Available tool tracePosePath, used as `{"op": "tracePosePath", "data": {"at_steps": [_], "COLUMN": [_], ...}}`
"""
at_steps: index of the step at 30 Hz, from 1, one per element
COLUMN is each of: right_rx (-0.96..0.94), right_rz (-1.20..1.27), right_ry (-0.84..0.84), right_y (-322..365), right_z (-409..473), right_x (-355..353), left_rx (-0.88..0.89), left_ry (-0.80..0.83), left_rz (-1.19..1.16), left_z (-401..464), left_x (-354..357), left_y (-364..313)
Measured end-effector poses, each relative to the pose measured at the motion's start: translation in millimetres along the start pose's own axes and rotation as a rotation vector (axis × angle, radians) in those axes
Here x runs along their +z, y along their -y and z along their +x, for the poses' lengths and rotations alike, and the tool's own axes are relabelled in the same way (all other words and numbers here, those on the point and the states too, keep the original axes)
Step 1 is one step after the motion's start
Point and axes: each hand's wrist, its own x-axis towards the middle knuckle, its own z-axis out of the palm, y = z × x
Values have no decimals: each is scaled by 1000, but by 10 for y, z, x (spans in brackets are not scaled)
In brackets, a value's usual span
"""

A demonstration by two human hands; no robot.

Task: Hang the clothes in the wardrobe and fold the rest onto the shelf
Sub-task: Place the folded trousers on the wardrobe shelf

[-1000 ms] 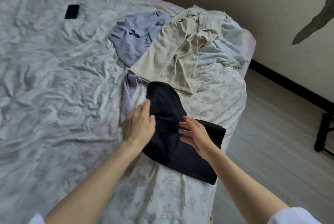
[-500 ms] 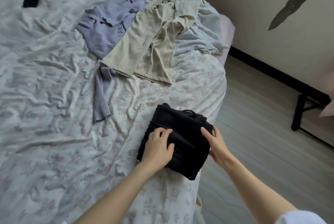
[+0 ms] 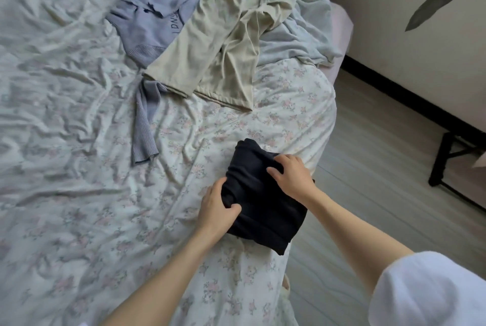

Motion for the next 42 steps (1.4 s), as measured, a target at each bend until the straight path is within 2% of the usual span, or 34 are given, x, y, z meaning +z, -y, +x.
{"op": "tracePosePath", "data": {"at_steps": [2,5,10,14,18,21,23,26,28,31,35,37,39,42], "right_rx": [3,-47,-125,-78,-16,-10,-30,-227,-319,-212,-132,-57,31,212], "right_rz": [58,5,-138,-266,-276,-272,-250,-293,-355,-368,-327,-246,-164,56], "right_ry": [-71,-179,-189,-168,-208,-237,-281,-345,-243,-62,14,52,56,-89], "right_y": [111,212,308,159,48,45,58,53,-2,-125,-217,-237,-268,-319], "right_z": [64,155,301,289,265,268,185,-81,-219,-237,-93,-8,62,56], "right_x": [-29,-107,-182,-112,-14,33,70,237,375,499,463,400,338,305], "left_rx": [79,185,645,699,770,699,632,659,713,704,761,772,664,304], "left_ry": [-10,16,-136,-148,-149,-157,-209,-195,-102,-64,-143,-126,-69,-38], "left_rz": [34,261,538,575,647,675,616,587,614,580,602,635,601,516], "left_z": [-67,-164,-294,-317,-329,-404,-399,-320,-267,-246,-246,-281,-306,-204], "left_x": [-22,-168,-232,-219,-239,-313,-346,-276,-207,-152,-111,-114,-101,-12], "left_y": [24,147,194,195,266,452,526,405,295,230,256,264,267,204]}}
